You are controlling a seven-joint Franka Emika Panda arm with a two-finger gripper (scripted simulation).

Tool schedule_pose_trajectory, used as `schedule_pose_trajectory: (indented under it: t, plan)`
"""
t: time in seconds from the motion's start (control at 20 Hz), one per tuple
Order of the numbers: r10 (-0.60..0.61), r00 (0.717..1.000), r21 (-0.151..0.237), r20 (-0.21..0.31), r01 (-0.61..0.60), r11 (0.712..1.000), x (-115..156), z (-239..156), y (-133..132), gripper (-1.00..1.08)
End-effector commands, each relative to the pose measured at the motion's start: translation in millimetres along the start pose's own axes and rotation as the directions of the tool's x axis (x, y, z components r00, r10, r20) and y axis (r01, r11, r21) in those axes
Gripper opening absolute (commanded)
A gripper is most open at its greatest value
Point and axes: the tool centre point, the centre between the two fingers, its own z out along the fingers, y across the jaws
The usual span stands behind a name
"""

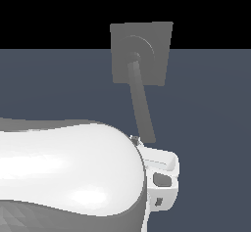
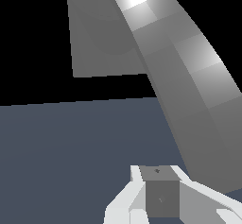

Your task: Turn on the faucet by rotating a designated handle.

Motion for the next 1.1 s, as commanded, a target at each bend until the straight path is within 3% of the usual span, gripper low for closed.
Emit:
schedule_pose_trajectory:
  t: [0.0,0.25,0.3,1.05]
  plan:
    - [-0.01,0.999,-0.027,-0.045,0.009,1.0,21.1,6.4,25.0,-1.0]
    - [-0.01,0.999,-0.027,-0.045,0.009,1.0,22.3,6.0,40.1,-1.0]
    - [0.025,1.0,-0.009,0.004,-0.025,1.0,-2.5,-0.3,19.5,-1.0]
    - [0.012,1.0,-0.016,-0.014,-0.012,1.0,40.6,0.2,63.5,-1.0]
